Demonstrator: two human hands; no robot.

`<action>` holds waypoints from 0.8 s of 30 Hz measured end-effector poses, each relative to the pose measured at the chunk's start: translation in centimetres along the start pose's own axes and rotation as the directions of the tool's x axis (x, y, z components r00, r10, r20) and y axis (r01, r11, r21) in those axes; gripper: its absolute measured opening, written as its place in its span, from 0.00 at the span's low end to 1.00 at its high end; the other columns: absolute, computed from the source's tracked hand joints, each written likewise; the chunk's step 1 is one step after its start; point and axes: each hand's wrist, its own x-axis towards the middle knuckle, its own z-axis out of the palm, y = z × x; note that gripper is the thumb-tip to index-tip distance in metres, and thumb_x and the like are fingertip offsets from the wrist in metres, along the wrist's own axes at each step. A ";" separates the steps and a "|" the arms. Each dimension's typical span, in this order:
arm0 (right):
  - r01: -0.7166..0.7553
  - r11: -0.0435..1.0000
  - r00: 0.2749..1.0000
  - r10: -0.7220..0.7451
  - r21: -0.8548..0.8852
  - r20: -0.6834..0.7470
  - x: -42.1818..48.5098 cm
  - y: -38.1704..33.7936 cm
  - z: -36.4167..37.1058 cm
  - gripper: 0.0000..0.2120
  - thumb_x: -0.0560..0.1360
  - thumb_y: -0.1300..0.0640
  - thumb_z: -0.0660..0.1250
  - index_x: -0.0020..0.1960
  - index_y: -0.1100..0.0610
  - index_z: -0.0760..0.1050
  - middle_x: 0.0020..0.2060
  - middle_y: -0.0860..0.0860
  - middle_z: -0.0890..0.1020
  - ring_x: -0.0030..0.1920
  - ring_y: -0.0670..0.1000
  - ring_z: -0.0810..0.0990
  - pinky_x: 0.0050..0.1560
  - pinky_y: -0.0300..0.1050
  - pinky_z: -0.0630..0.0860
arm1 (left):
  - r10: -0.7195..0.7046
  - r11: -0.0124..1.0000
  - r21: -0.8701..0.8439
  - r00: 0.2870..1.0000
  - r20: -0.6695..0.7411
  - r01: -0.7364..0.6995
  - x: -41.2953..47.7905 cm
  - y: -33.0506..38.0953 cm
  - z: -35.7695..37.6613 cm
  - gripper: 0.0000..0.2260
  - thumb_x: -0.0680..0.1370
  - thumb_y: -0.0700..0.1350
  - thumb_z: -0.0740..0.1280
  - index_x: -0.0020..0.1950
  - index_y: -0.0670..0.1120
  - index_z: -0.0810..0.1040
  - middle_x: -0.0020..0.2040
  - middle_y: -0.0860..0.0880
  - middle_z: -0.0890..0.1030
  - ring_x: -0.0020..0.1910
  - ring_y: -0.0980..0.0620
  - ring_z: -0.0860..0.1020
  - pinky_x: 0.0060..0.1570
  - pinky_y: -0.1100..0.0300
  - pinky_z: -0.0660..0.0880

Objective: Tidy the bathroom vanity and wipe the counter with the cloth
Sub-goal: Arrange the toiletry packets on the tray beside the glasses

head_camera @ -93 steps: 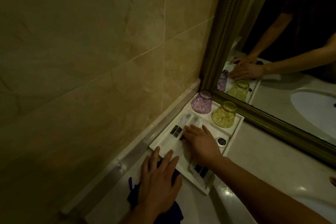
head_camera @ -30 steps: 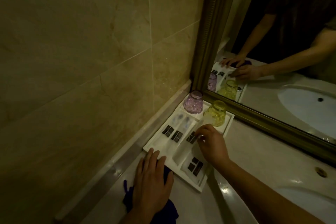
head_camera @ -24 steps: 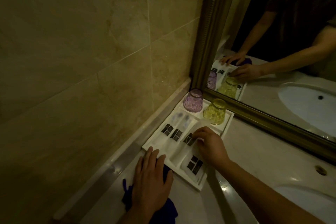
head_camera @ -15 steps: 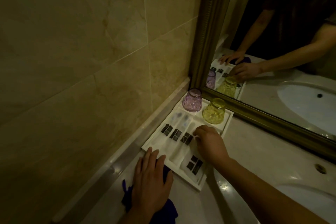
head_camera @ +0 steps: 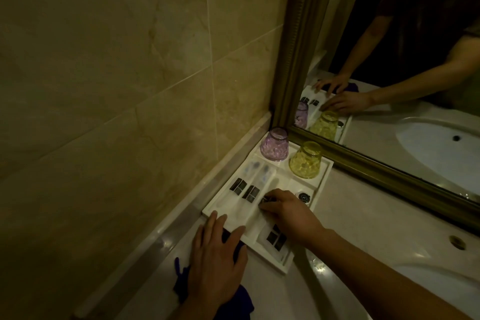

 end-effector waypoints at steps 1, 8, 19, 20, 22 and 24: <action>-0.014 1.000 1.000 0.014 0.009 -0.002 0.0 0.0 -0.2 0.15 0.79 0.52 0.63 0.65 0.49 0.77 0.66 0.52 0.75 0.63 0.55 0.73 0.61 0.46 0.73 | 0.000 1.000 0.003 1.000 0.006 0.000 0.0 0.0 0.0 0.25 0.77 0.63 0.45 0.73 0.64 0.63 0.80 0.52 0.53 0.77 0.54 0.37 0.76 0.47 0.47; -0.190 0.976 0.962 0.207 0.110 -0.178 -1.5 0.7 -1.4 0.11 0.77 0.57 0.66 0.57 0.51 0.81 0.57 0.49 0.80 0.56 0.50 0.78 0.53 0.39 0.72 | 0.002 1.000 0.005 1.000 0.004 -0.002 0.1 -0.1 0.0 0.26 0.77 0.63 0.45 0.75 0.64 0.57 0.79 0.52 0.53 0.77 0.54 0.38 0.76 0.48 0.47; -0.316 0.929 0.915 0.352 0.195 -0.195 -2.4 1.4 -2.7 0.12 0.76 0.63 0.65 0.57 0.54 0.81 0.55 0.50 0.83 0.56 0.52 0.78 0.56 0.46 0.74 | 0.001 1.000 0.019 1.000 0.015 -0.002 0.1 0.1 -0.2 0.29 0.77 0.64 0.44 0.77 0.57 0.56 0.80 0.53 0.52 0.77 0.54 0.38 0.76 0.49 0.45; -0.306 0.934 0.921 0.339 0.183 -0.190 -2.2 1.3 -2.7 0.12 0.76 0.63 0.66 0.57 0.54 0.81 0.55 0.50 0.83 0.57 0.52 0.78 0.56 0.46 0.74 | 0.006 1.000 0.017 1.000 0.009 -0.006 0.1 0.1 -0.1 0.29 0.77 0.63 0.45 0.77 0.57 0.57 0.80 0.52 0.53 0.77 0.54 0.38 0.76 0.49 0.45; -0.303 0.933 0.919 0.340 0.192 -0.201 -2.1 1.2 -2.7 0.12 0.76 0.62 0.66 0.57 0.54 0.81 0.55 0.51 0.83 0.57 0.53 0.78 0.56 0.47 0.75 | 0.011 1.000 0.019 1.000 0.003 -0.011 0.1 0.0 0.0 0.29 0.78 0.63 0.46 0.77 0.56 0.58 0.79 0.52 0.54 0.77 0.54 0.39 0.76 0.49 0.45; -0.306 0.932 0.919 0.342 0.193 -0.197 -2.0 1.2 -2.7 0.13 0.76 0.61 0.66 0.59 0.53 0.81 0.55 0.51 0.82 0.57 0.53 0.78 0.55 0.47 0.75 | 0.012 0.999 0.031 1.000 0.004 -0.012 0.1 0.0 0.1 0.29 0.77 0.64 0.45 0.77 0.56 0.57 0.80 0.52 0.53 0.77 0.53 0.39 0.76 0.49 0.45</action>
